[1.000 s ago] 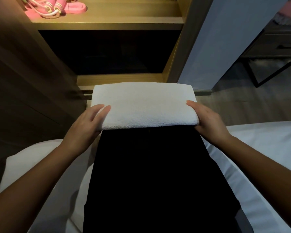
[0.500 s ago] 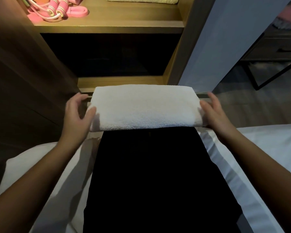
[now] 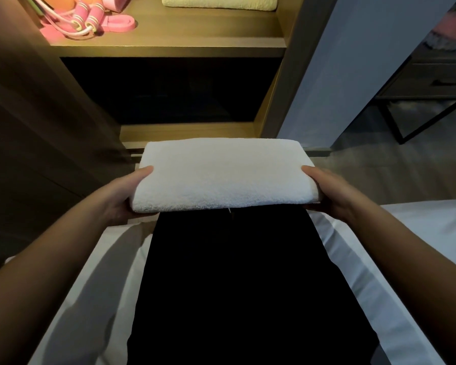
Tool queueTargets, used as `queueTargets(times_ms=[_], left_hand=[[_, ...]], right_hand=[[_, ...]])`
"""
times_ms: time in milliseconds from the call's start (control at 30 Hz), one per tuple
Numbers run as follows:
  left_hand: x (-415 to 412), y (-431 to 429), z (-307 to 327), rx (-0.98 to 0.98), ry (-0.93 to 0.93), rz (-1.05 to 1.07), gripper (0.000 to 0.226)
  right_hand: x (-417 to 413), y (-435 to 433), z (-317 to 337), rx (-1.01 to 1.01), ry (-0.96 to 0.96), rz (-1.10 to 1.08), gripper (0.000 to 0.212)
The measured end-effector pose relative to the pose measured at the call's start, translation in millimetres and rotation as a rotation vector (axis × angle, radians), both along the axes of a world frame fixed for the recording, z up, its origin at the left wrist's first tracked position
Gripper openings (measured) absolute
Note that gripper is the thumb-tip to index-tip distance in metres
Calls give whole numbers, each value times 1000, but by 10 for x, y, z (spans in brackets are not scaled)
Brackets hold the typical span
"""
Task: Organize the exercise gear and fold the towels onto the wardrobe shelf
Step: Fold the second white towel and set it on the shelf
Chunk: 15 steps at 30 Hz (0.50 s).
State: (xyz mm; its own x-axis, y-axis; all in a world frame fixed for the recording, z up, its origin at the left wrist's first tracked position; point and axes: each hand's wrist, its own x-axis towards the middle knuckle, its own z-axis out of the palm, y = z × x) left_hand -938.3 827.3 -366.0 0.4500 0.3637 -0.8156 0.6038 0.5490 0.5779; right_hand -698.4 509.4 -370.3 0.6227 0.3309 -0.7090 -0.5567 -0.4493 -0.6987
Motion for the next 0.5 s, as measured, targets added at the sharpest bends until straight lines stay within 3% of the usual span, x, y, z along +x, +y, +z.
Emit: queueTargets(times_ms=[133,367,500], left_hand=[[94,83,42,211,-67,71,26],[565,451,245,352,-156,99,51],[1047,756,539,445,-250,181,43]], right_hand=[[58,105,-6,49,-159,-40,33],[595,613,306,49,-275,19,44],[1017,1101,635,90,-380,-28,40]])
